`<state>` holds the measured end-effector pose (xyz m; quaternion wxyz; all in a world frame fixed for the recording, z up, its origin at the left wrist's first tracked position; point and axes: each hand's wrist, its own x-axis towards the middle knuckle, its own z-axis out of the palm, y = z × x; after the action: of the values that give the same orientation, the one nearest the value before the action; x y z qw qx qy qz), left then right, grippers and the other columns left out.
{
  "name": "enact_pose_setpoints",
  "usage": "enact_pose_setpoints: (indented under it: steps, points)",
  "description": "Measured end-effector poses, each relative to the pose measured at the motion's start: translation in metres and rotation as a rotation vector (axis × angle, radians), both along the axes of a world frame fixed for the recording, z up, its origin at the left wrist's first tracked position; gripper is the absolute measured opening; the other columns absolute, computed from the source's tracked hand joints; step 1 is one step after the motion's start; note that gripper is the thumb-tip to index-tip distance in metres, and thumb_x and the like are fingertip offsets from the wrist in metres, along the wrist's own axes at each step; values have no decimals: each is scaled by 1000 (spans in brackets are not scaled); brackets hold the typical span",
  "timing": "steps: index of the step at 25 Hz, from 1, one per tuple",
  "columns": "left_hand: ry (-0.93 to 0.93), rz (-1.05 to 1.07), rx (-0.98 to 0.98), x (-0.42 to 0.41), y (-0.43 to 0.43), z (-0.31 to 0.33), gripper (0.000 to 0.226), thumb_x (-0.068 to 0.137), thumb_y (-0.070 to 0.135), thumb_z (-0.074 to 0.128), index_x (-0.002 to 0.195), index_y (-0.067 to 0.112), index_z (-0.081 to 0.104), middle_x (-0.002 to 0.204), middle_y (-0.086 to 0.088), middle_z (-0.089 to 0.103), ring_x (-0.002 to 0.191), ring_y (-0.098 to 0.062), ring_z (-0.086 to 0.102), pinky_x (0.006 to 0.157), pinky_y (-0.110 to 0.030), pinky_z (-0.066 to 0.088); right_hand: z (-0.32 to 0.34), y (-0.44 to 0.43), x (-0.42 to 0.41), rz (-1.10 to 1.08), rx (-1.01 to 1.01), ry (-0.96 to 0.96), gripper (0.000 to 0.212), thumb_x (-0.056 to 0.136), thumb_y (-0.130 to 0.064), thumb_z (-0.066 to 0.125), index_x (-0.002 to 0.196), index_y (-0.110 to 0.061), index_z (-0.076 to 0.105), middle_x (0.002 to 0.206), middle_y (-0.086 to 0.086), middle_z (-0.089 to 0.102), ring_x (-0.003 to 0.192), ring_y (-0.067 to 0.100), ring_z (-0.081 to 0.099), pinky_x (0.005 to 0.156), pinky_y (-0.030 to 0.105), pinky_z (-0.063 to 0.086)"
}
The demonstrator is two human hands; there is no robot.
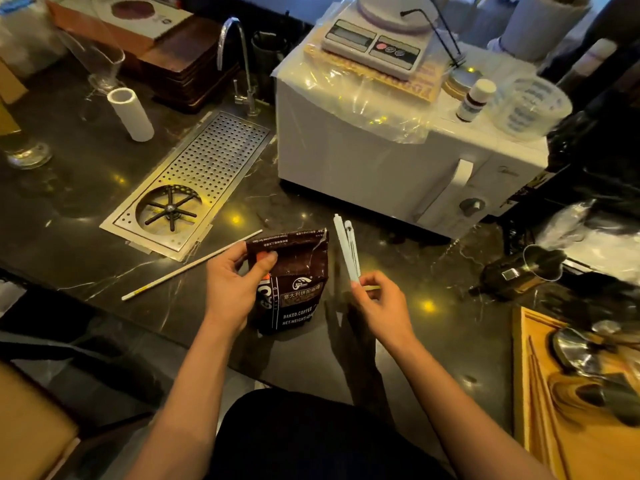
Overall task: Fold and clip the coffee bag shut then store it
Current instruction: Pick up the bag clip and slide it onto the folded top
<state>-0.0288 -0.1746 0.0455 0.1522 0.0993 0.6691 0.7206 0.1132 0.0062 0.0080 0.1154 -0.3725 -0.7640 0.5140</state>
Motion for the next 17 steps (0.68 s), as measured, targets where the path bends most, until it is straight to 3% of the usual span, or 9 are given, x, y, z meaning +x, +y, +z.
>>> enact_pose_setpoints:
  steps: [4, 8, 14, 17]
  points:
    - [7, -184, -33, 21, 44, 6, 29, 83, -1, 68, 88, 27, 72, 84, 12, 77, 88, -5, 71, 80, -28, 57, 29, 30, 40, -130, -75, 187, 6, 91, -19, 65, 91, -13, 65, 88, 10, 70, 85, 29, 69, 76, 43, 59]
    - [30, -315, -59, 46, 83, 7, 30, 83, -2, 69, 89, 27, 73, 86, 9, 76, 90, -6, 70, 80, -25, 56, 49, 54, 76, -177, -86, 284, 8, 91, -14, 64, 96, -9, 66, 90, 11, 71, 85, 25, 71, 76, 37, 60]
    - [37, -425, -110, 73, 118, 8, 27, 85, -2, 67, 93, 23, 71, 87, 9, 76, 91, -10, 70, 83, -28, 57, 56, 75, 107, -137, -124, 337, 10, 91, -15, 65, 99, -17, 68, 93, 6, 73, 87, 19, 72, 78, 31, 60]
    - [26, -448, -119, 73, 115, 9, 23, 85, 0, 67, 92, 22, 71, 85, 8, 75, 87, -9, 69, 77, -26, 57, 58, 77, 115, -77, -111, 349, 14, 90, -15, 66, 98, -26, 68, 95, 3, 73, 89, 20, 72, 79, 33, 60]
